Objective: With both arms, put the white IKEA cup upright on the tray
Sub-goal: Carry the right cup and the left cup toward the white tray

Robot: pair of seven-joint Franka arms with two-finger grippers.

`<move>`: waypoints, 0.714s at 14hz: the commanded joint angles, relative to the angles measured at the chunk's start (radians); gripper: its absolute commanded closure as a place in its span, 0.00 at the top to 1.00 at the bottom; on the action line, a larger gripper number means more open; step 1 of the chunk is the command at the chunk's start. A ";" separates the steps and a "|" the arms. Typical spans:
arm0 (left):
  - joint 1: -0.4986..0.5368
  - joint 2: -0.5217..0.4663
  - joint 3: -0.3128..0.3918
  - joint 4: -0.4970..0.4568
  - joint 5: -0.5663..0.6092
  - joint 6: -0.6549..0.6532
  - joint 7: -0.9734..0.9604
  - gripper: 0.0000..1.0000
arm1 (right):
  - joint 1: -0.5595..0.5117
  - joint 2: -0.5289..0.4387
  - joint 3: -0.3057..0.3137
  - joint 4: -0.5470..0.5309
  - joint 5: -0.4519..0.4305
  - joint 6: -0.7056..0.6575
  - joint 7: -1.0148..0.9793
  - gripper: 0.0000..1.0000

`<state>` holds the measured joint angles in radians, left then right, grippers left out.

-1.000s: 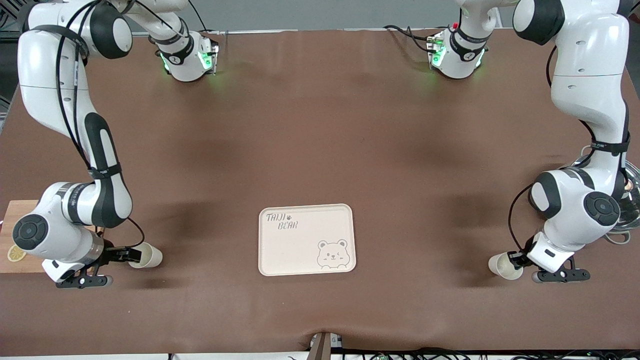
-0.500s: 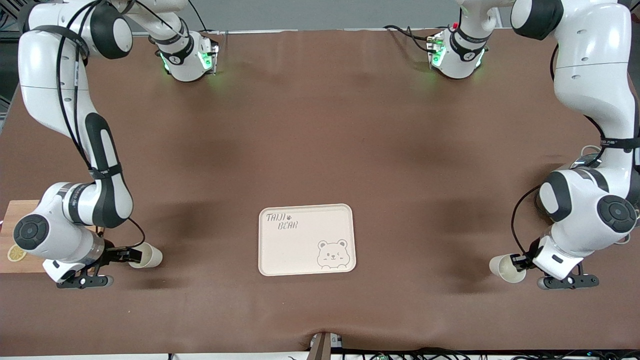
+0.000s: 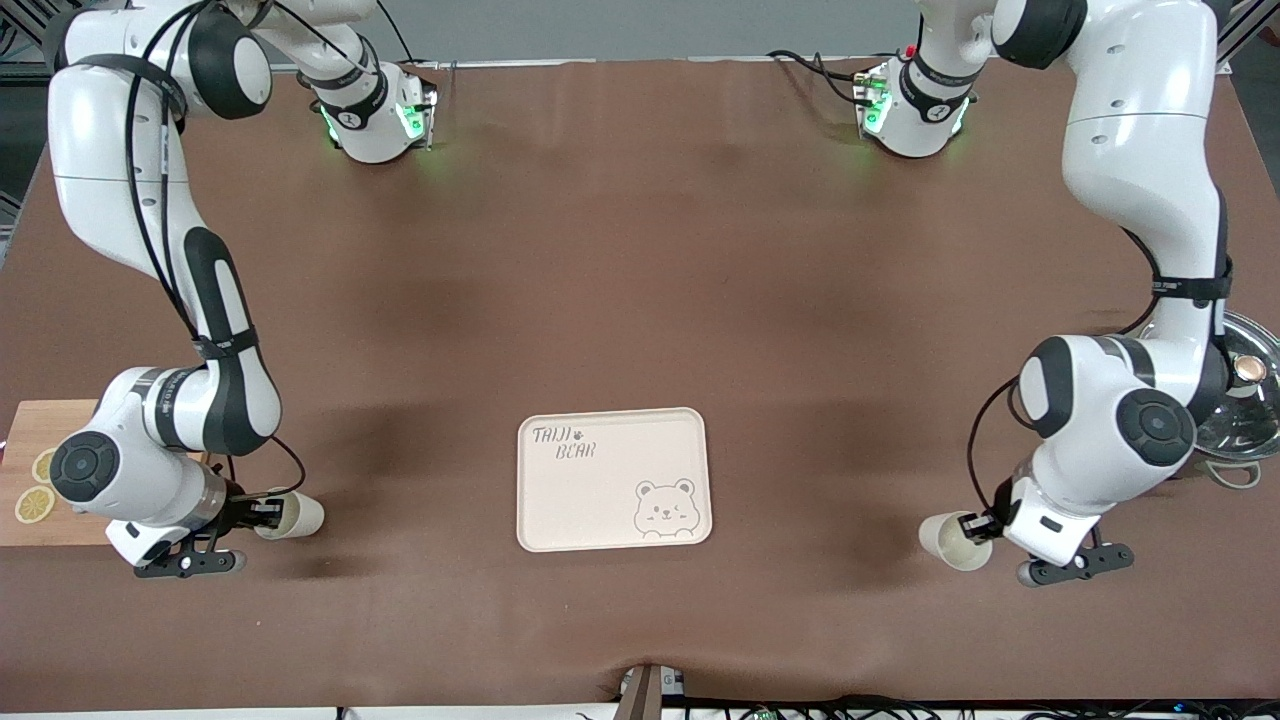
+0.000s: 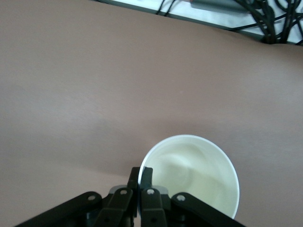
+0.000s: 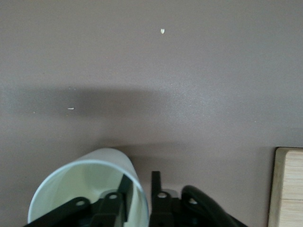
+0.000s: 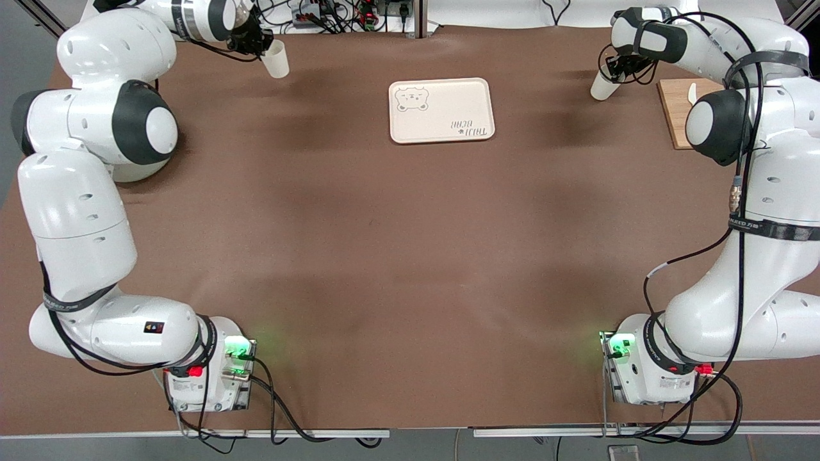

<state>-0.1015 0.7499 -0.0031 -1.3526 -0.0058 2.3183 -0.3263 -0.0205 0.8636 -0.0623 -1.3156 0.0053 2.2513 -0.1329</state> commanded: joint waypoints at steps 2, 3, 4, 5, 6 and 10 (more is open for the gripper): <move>-0.067 -0.017 0.012 0.000 -0.003 -0.019 -0.156 0.00 | 0.001 0.005 0.001 0.012 0.009 -0.006 0.003 0.00; -0.085 -0.017 0.012 0.007 -0.003 -0.019 -0.196 0.00 | 0.001 0.006 0.001 0.012 0.009 -0.006 0.003 0.00; -0.104 -0.015 0.014 0.015 -0.003 -0.019 -0.238 0.00 | 0.001 0.005 0.001 0.012 0.009 -0.006 0.003 0.00; -0.127 -0.015 0.014 0.015 -0.002 -0.019 -0.281 0.00 | 0.001 0.005 0.001 0.012 0.009 -0.006 0.003 0.00; -0.147 -0.014 0.021 0.015 -0.002 -0.019 -0.316 0.00 | 0.001 0.005 0.001 0.012 0.009 -0.006 0.003 0.00; -0.266 -0.006 0.084 0.035 -0.003 -0.019 -0.460 0.00 | 0.010 -0.006 0.016 0.024 0.036 -0.074 0.019 0.00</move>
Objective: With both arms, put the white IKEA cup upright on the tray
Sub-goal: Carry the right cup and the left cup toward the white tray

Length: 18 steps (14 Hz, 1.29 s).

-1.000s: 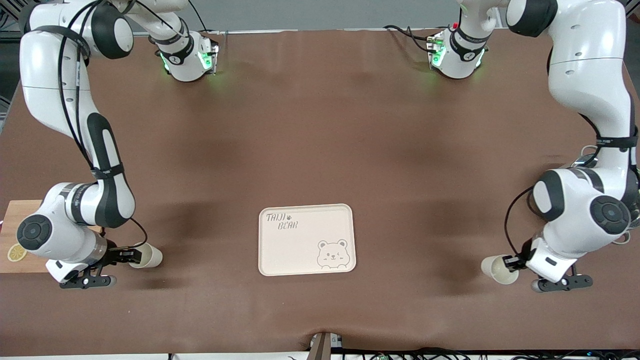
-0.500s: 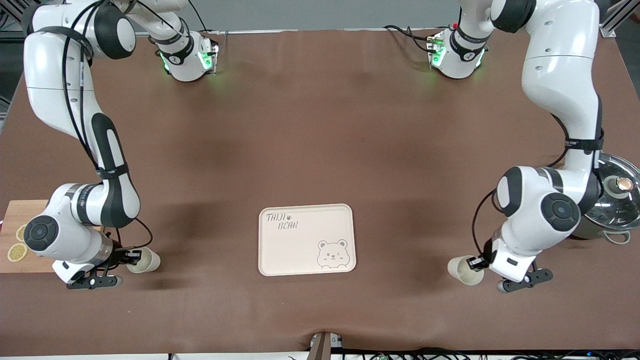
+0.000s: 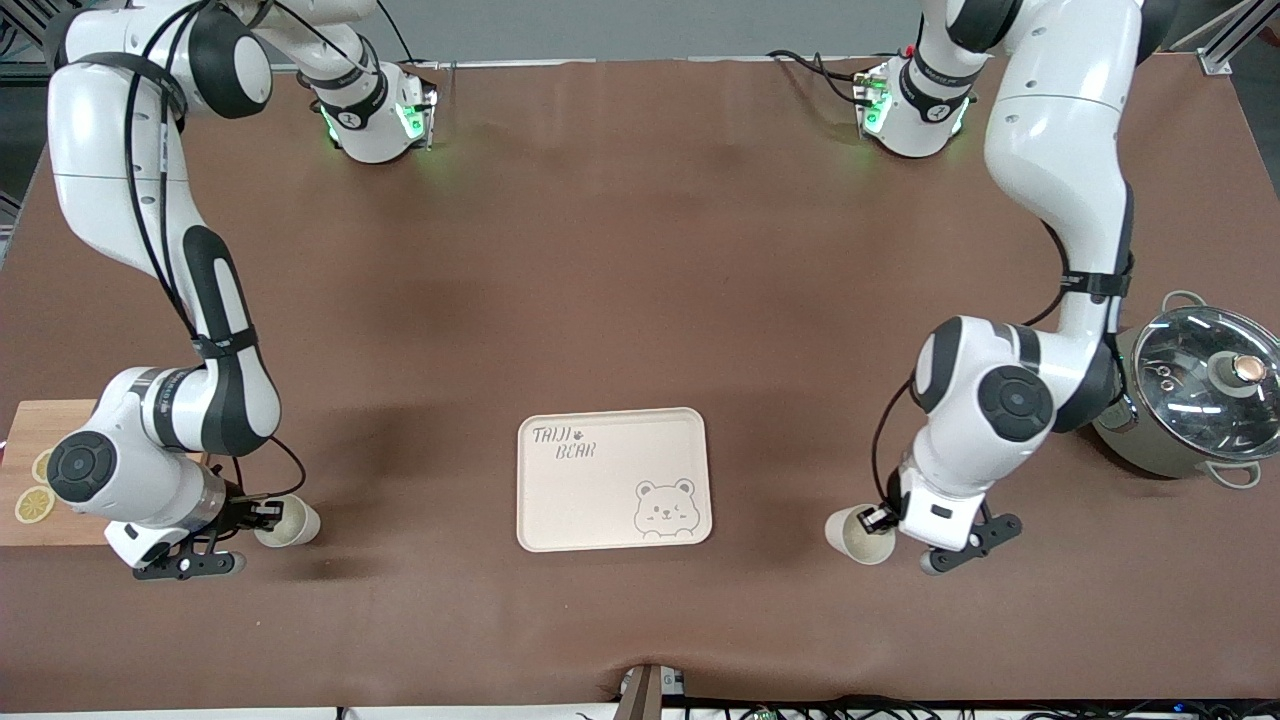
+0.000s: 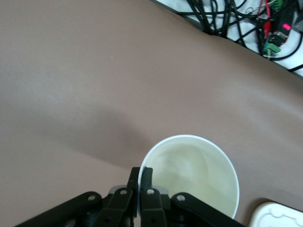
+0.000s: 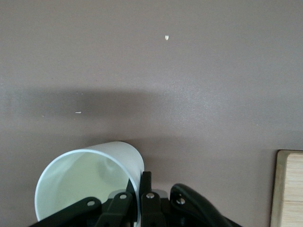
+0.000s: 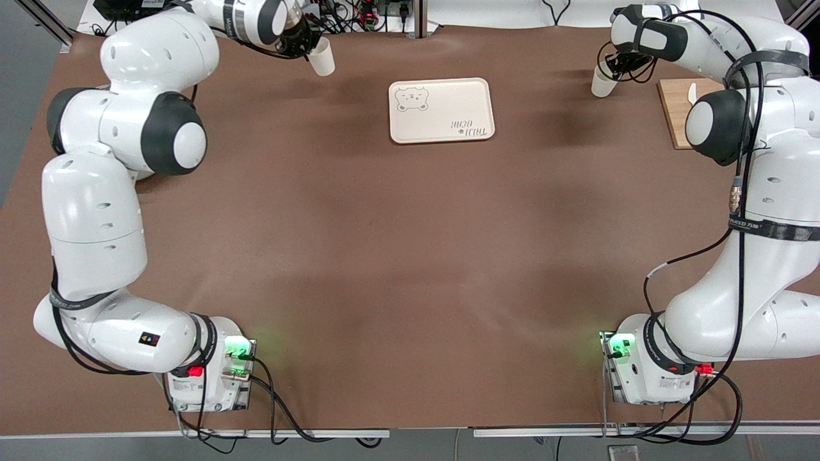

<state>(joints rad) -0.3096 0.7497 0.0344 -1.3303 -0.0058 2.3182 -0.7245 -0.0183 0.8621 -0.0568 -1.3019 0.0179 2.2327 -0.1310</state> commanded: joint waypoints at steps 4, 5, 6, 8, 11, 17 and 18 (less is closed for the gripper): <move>-0.170 0.006 0.105 0.031 -0.003 -0.017 -0.200 0.00 | 0.050 -0.011 0.011 0.105 0.083 -0.232 0.132 0.00; -0.201 0.010 0.116 0.039 -0.003 -0.017 -0.232 0.00 | 0.066 -0.011 0.014 0.119 0.085 -0.266 0.183 0.00; -0.225 0.020 0.127 0.043 -0.002 -0.017 -0.265 0.00 | 0.079 -0.011 0.014 0.134 0.086 -0.290 0.226 0.00; -0.281 0.037 0.156 0.052 -0.003 -0.010 -0.323 0.00 | 0.116 -0.014 0.015 0.144 0.103 -0.318 0.312 0.00; -0.359 0.069 0.212 0.065 -0.003 -0.006 -0.387 0.00 | 0.178 -0.024 0.015 0.144 0.116 -0.324 0.440 0.00; -0.477 0.144 0.272 0.108 -0.002 -0.003 -0.498 0.00 | 0.316 -0.018 0.025 0.144 0.120 -0.306 0.755 0.00; -0.494 0.158 0.283 0.109 -0.002 0.004 -0.510 0.00 | 0.342 -0.015 0.025 0.144 0.120 -0.285 0.795 0.00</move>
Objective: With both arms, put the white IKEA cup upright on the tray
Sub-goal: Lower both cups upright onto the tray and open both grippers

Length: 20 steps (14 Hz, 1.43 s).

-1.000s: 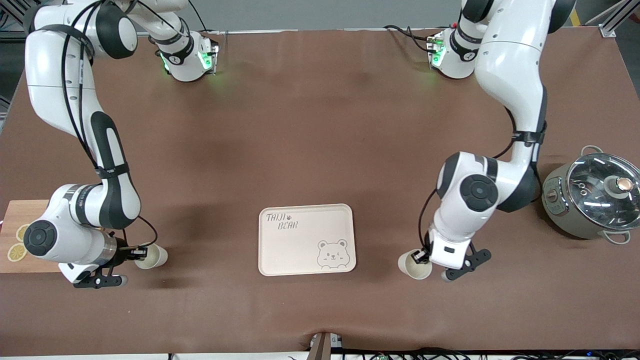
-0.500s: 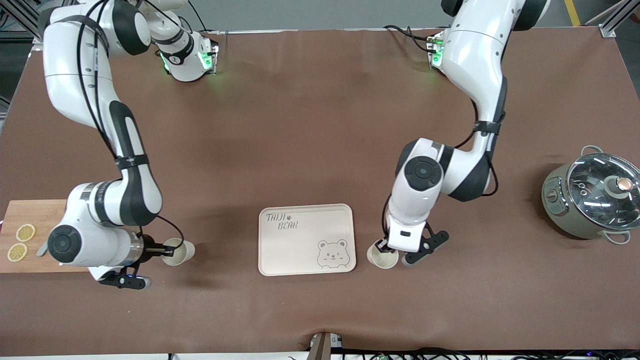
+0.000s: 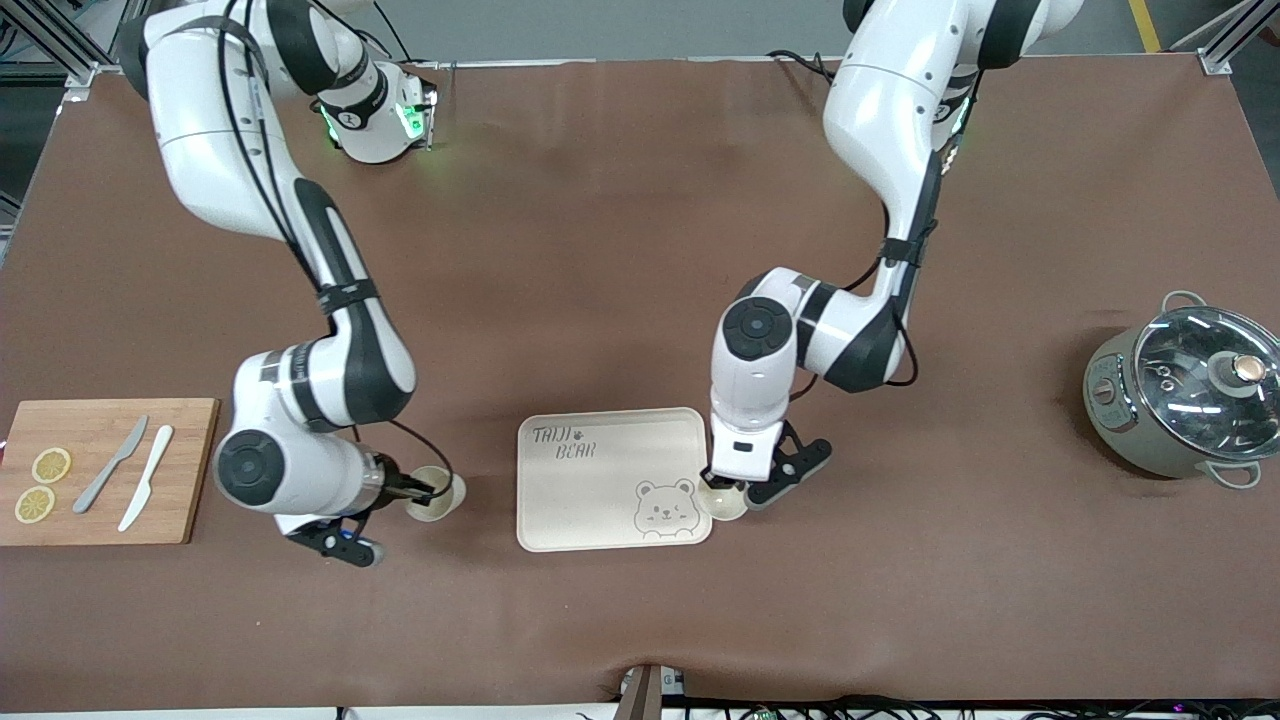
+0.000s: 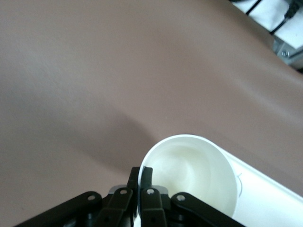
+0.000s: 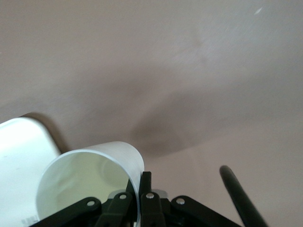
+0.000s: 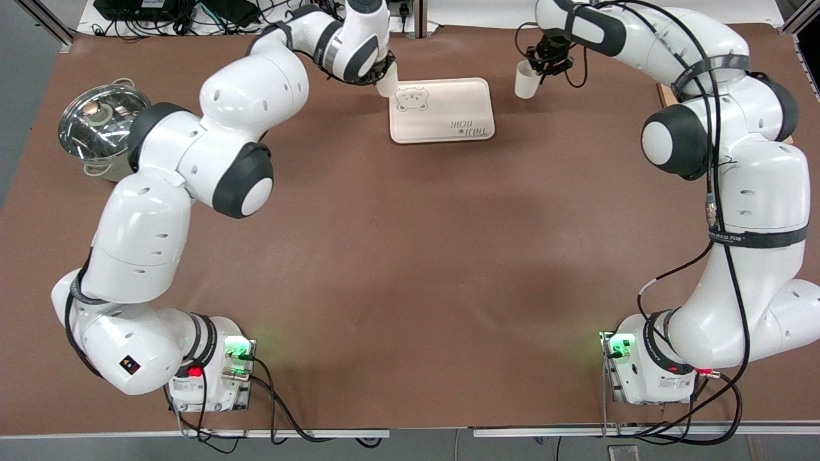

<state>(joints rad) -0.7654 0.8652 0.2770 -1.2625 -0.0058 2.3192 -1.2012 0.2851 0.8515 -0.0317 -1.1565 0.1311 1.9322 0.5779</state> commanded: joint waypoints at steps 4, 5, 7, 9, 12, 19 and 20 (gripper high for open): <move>-0.094 0.077 0.059 0.043 -0.002 0.037 -0.080 0.00 | 0.124 0.010 -0.002 -0.008 0.005 0.083 0.229 0.00; -0.101 0.084 0.059 0.043 -0.002 0.042 -0.083 0.00 | 0.135 0.014 -0.002 -0.009 0.005 0.108 0.255 0.00; -0.115 0.095 0.067 0.043 -0.002 0.045 -0.084 0.00 | 0.149 0.026 -0.002 -0.017 0.008 0.166 0.281 0.00; -0.126 0.098 0.068 0.041 -0.002 0.045 -0.086 0.00 | 0.172 0.043 -0.002 -0.017 0.007 0.195 0.324 0.00; -0.126 0.097 0.070 0.040 0.000 0.045 -0.084 0.04 | 0.195 0.067 -0.002 -0.018 0.005 0.231 0.355 0.00; -0.117 0.052 0.070 0.035 -0.008 0.042 -0.077 1.00 | 0.213 0.083 -0.002 -0.020 0.002 0.261 0.369 0.00; -0.115 0.037 0.070 0.035 -0.013 0.032 -0.078 1.00 | 0.213 0.083 -0.002 -0.020 0.002 0.261 0.369 0.11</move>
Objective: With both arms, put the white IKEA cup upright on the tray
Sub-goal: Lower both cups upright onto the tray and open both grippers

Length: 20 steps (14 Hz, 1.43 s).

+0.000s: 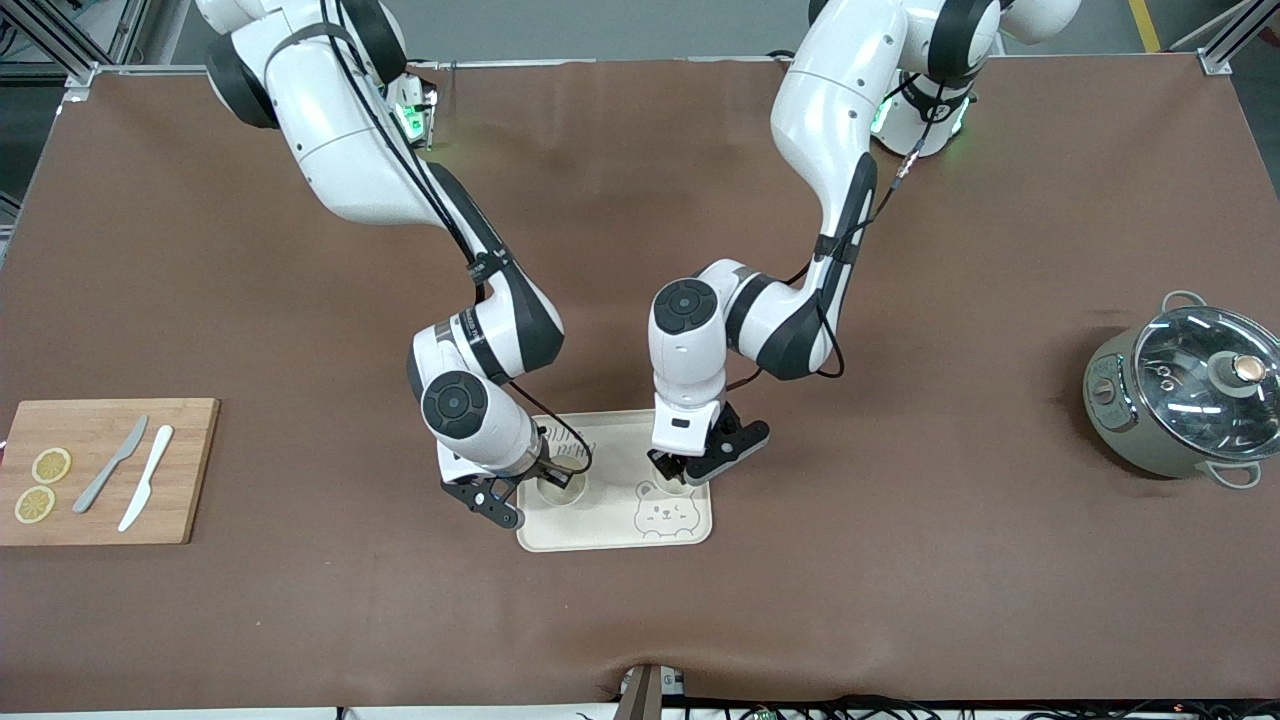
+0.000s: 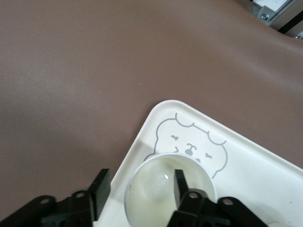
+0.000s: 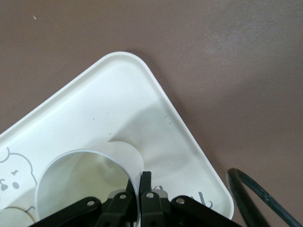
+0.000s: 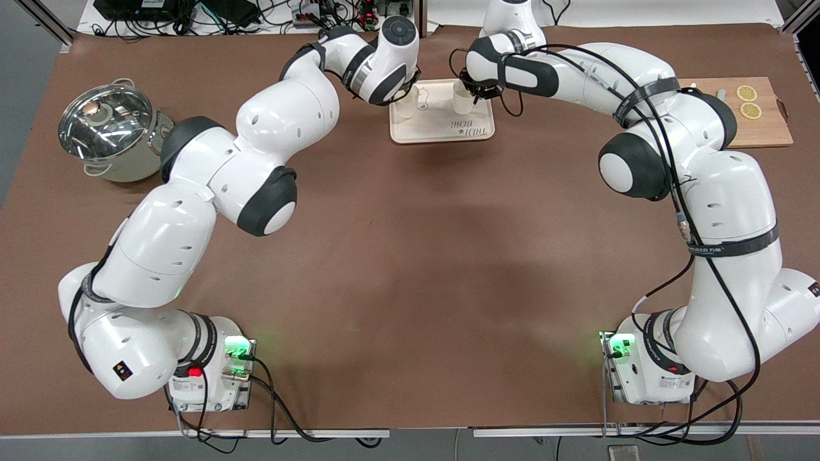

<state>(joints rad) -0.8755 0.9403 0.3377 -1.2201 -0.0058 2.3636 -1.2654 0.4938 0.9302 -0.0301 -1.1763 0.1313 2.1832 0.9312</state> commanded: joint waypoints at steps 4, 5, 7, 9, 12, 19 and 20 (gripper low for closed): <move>0.047 -0.106 0.006 -0.015 -0.017 -0.033 0.000 1.00 | 0.000 0.004 -0.005 -0.002 0.004 0.010 0.014 1.00; 0.061 -0.123 0.001 -0.015 -0.017 -0.044 0.003 1.00 | -0.003 0.001 -0.004 -0.002 0.004 0.010 0.012 1.00; 0.087 -0.158 -0.008 -0.024 -0.019 -0.062 0.036 1.00 | -0.007 -0.008 -0.005 0.000 0.002 0.001 0.008 1.00; 0.131 -0.199 -0.035 -0.030 -0.037 -0.108 0.108 1.00 | -0.007 -0.031 -0.005 0.000 0.002 -0.008 0.005 1.00; 0.190 -0.248 -0.052 -0.030 -0.066 -0.206 0.251 1.00 | -0.009 -0.074 -0.010 0.006 -0.006 -0.132 0.000 1.00; 0.302 -0.368 -0.052 -0.102 -0.071 -0.346 0.553 1.00 | -0.072 -0.394 -0.007 -0.002 0.008 -0.540 -0.129 1.00; 0.319 -0.391 -0.052 -0.117 -0.072 -0.365 0.601 1.00 | -0.087 -0.437 -0.007 -0.002 0.010 -0.597 -0.158 1.00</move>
<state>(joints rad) -0.5881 0.6295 0.2989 -1.2629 -0.0595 2.0276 -0.7527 0.4402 0.5935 -0.0496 -1.1302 0.1314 1.6597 0.8286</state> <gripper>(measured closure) 0.000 0.000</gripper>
